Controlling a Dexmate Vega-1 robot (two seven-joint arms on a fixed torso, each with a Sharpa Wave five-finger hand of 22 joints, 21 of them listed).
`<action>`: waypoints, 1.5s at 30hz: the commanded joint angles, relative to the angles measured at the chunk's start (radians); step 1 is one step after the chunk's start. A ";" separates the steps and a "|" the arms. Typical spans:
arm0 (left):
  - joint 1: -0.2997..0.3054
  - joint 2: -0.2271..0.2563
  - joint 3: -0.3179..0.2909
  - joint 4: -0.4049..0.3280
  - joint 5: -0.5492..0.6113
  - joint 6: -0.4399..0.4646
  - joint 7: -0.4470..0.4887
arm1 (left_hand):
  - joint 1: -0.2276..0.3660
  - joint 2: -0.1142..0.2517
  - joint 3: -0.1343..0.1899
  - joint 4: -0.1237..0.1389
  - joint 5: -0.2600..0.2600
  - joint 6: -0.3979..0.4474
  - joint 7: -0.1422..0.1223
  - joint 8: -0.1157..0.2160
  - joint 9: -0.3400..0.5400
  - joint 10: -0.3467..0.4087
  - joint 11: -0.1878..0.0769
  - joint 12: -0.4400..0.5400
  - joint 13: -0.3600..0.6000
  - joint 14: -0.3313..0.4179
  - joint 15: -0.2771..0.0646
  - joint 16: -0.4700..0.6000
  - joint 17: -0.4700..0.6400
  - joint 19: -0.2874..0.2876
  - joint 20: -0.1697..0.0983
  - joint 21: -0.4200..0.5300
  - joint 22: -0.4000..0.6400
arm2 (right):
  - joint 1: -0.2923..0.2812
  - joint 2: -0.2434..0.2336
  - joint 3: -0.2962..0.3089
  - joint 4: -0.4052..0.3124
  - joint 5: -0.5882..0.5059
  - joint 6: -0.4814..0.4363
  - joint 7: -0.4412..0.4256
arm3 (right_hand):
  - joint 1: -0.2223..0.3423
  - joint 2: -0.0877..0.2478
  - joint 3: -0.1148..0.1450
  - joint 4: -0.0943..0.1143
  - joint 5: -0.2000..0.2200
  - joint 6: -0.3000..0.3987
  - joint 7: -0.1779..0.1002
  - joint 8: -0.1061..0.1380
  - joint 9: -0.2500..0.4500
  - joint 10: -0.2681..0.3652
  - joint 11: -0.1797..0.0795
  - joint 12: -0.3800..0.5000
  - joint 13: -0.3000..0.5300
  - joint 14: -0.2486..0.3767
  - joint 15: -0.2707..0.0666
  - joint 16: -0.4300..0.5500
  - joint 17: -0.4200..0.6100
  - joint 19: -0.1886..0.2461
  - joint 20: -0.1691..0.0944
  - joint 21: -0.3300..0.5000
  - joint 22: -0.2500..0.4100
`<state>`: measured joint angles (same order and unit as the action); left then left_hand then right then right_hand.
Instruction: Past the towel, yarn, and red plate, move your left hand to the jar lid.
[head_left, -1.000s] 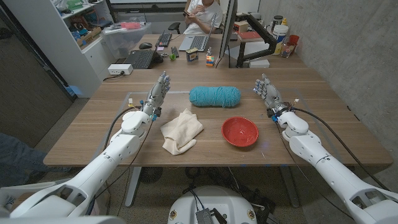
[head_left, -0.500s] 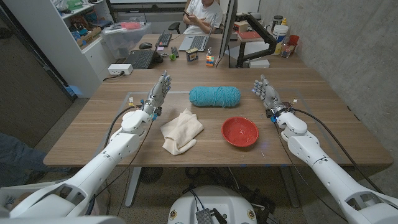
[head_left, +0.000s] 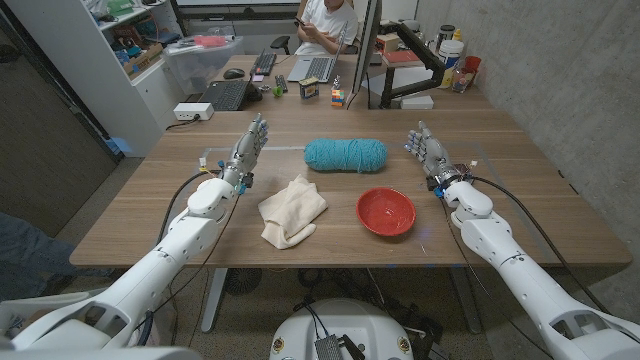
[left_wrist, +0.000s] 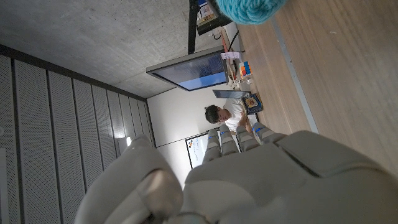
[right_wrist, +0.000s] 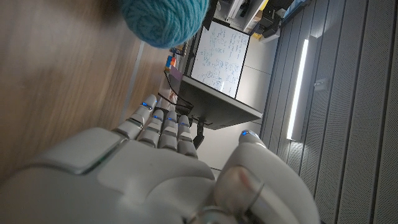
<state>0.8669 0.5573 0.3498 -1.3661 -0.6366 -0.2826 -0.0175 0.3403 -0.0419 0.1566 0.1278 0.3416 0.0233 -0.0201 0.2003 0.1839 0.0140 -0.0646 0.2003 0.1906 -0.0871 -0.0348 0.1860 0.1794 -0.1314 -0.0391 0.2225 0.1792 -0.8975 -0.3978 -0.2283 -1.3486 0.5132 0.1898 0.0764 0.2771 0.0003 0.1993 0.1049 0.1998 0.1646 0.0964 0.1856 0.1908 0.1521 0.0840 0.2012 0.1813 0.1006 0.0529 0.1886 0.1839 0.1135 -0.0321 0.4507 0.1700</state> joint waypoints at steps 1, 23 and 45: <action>0.032 0.020 -0.023 -0.010 0.005 -0.042 0.004 | 0.011 0.003 -0.002 -0.004 0.005 0.011 0.002 0.005 0.002 0.009 -0.004 0.009 0.001 0.003 -0.012 0.004 0.001 -0.004 -0.018 -0.001 0.004 | 0.000 0.021 0.002 -0.006 -0.026 -0.015 -0.005 | 0.006 0.005 0.004 -0.003 0.007 0.010 -0.004 0.008 -0.001 0.007 0.002 0.007 0.003 0.010 -0.004 0.006 0.003 0.009 -0.004 -0.001 0.004; 0.110 0.077 -0.043 -0.087 0.073 -0.059 0.081 | 0.021 0.006 -0.003 -0.010 0.010 0.012 -0.001 0.003 0.002 0.008 -0.005 0.008 0.000 0.006 -0.012 0.003 0.001 -0.005 -0.011 -0.005 0.004 | 0.001 0.034 -0.005 -0.002 -0.038 -0.012 -0.004 | 0.005 0.007 0.002 -0.005 0.006 0.011 -0.007 0.008 -0.002 0.011 0.003 0.008 0.003 0.012 -0.004 0.006 0.003 0.014 -0.005 -0.009 0.005; 0.168 0.110 -0.073 -0.146 0.089 -0.068 0.118 | 0.034 0.009 -0.004 -0.017 0.015 0.016 -0.003 0.003 0.003 0.012 -0.008 0.008 -0.001 0.010 -0.012 0.003 0.001 -0.007 -0.002 -0.008 0.004 | 0.006 0.035 -0.008 0.001 -0.039 -0.008 0.000 | 0.005 0.010 0.001 -0.008 0.006 0.011 -0.008 0.008 -0.003 0.011 0.005 0.008 0.002 0.014 -0.003 0.006 0.003 0.017 -0.004 -0.017 0.005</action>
<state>1.0025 0.6474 0.2928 -1.4794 -0.5589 -0.3448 0.0799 0.3667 -0.0340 0.1512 0.1141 0.3484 0.0341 -0.0234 0.2002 0.1838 0.0191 -0.0695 0.2003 0.1909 -0.0826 -0.0333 0.1860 0.1768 -0.1313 -0.0390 0.2176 0.1790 -0.8944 -0.3645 -0.2355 -1.3520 0.4739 0.1787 0.0745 0.2770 0.0003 0.1992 0.1049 0.1998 0.1698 0.0911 0.1856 0.1861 0.1524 0.0845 0.2012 0.1816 0.1055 0.0480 0.1886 0.1836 0.1243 -0.0358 0.4392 0.1698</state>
